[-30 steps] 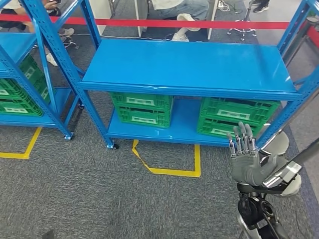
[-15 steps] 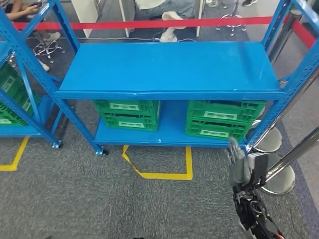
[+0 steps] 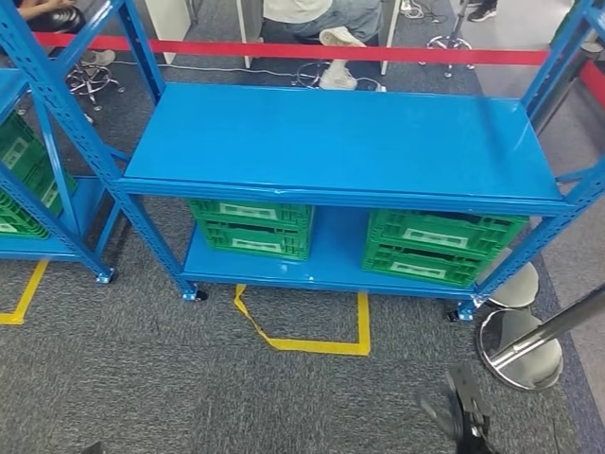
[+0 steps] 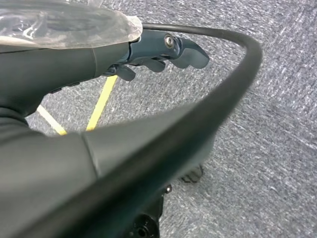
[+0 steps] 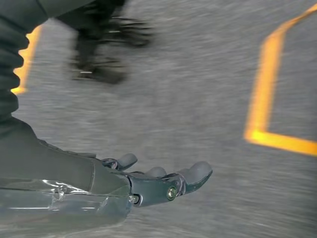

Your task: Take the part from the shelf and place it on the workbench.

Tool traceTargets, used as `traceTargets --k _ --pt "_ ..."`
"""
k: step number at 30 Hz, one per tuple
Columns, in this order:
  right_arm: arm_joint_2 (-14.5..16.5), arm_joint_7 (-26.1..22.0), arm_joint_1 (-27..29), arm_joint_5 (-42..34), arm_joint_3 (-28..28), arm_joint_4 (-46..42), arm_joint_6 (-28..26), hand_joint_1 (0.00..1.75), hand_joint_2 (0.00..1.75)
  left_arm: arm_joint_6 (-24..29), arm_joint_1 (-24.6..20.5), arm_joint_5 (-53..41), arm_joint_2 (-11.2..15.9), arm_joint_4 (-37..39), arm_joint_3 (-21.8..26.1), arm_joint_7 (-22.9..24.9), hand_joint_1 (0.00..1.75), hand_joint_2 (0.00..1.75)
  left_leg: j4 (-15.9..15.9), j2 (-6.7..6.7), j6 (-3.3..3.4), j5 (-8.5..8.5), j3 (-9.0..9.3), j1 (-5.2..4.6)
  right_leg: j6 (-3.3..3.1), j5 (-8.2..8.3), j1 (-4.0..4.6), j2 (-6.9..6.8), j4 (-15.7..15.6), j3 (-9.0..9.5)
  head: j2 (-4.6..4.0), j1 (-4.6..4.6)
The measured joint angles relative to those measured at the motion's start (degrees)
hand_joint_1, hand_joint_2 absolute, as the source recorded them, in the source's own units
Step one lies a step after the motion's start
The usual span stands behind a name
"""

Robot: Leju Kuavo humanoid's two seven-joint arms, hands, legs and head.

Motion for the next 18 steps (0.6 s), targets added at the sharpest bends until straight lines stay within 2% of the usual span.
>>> traceTargets --k 6,9,18 --pt "0.0 2.3 2.0 -1.3 1.2 6.3 1.4 0.0 1.75 0.9 0.0 -0.5 -0.1 0.0 0.0 0.3 0.0 1.75 0.2 0.22 0.31 -0.21 -0.11 -0.41 0.22 -0.86 -0.28 -0.01 -1.2 0.57 0.0 0.97" --pt "0.0 3.0 3.1 -2.1 1.6 8.7 1.8 0.0 1.75 1.2 0.0 -0.6 -0.1 0.0 0.0 0.3 0.0 1.75 0.3 0.31 0.39 -0.16 -0.04 -0.43 0.49 -1.1 -0.31 -0.01 -1.6 0.9 0.0 0.99" --pt "0.0 3.7 3.7 -3.0 2.0 12.3 2.4 0.0 1.75 1.2 0.0 -0.5 -0.3 0.0 0.0 0.3 0.0 1.75 0.3 0.41 0.4 0.01 0.36 -0.08 0.49 -0.99 -0.01 -0.01 -1.6 1.26 0.0 0.96"
